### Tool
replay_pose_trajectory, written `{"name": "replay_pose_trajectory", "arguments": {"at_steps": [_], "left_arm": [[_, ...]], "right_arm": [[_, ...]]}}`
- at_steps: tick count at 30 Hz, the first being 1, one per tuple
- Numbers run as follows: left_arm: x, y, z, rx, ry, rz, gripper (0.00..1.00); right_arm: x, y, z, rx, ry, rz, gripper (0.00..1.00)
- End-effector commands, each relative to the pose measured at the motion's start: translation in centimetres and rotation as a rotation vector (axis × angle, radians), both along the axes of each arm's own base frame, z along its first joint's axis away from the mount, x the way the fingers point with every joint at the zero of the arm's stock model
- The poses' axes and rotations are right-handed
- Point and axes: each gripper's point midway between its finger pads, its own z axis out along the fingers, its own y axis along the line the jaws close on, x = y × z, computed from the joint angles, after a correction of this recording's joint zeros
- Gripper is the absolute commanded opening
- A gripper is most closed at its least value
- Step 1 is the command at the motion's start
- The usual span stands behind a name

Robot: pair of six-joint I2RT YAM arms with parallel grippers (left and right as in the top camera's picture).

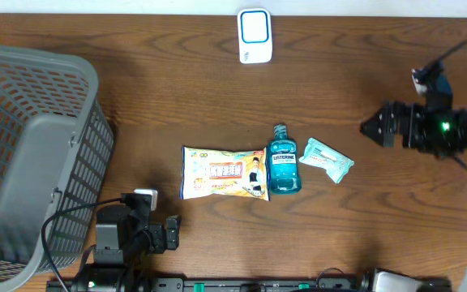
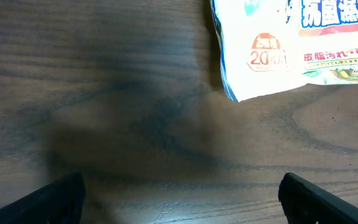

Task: Scan the item barcode
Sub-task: 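Move the right gripper to the green Zappy packet and grasp it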

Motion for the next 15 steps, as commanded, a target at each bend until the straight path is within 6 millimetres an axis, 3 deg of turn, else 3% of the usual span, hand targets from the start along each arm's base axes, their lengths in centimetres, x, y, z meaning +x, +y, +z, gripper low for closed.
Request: {"name": "replay_pose_trajectory", "arguments": {"at_steps": [1, 7, 8, 12, 13, 15], "left_arm": [[0.1, -0.1, 0.3, -0.003, -0.009, -0.008, 0.99], [0.1, -0.1, 0.3, -0.003, -0.009, -0.008, 0.99], [0.1, -0.1, 0.3, -0.003, -0.009, -0.008, 0.99], [0.1, -0.1, 0.3, -0.003, -0.009, -0.008, 0.99], [0.1, -0.1, 0.3, -0.003, -0.009, -0.008, 0.99], [0.1, -0.1, 0.3, -0.003, -0.009, -0.008, 0.99]], "right_arm": [[-3.4, 0.6, 2.6, -0.041, -0.106, 0.017, 0.99], [-7.4, 1.4, 5.0, -0.060, -0.217, 0.004, 0.97], [-7.9, 1.5, 5.3, -0.065, -0.235, 0.004, 0.87], [-9.5, 1.8, 5.6, -0.078, -0.288, -0.001, 0.19], [-9.7, 1.8, 5.3, -0.073, -0.288, -0.010, 0.11], [-9.5, 1.8, 4.3, -0.057, -0.276, -0.036, 0.05]]}}
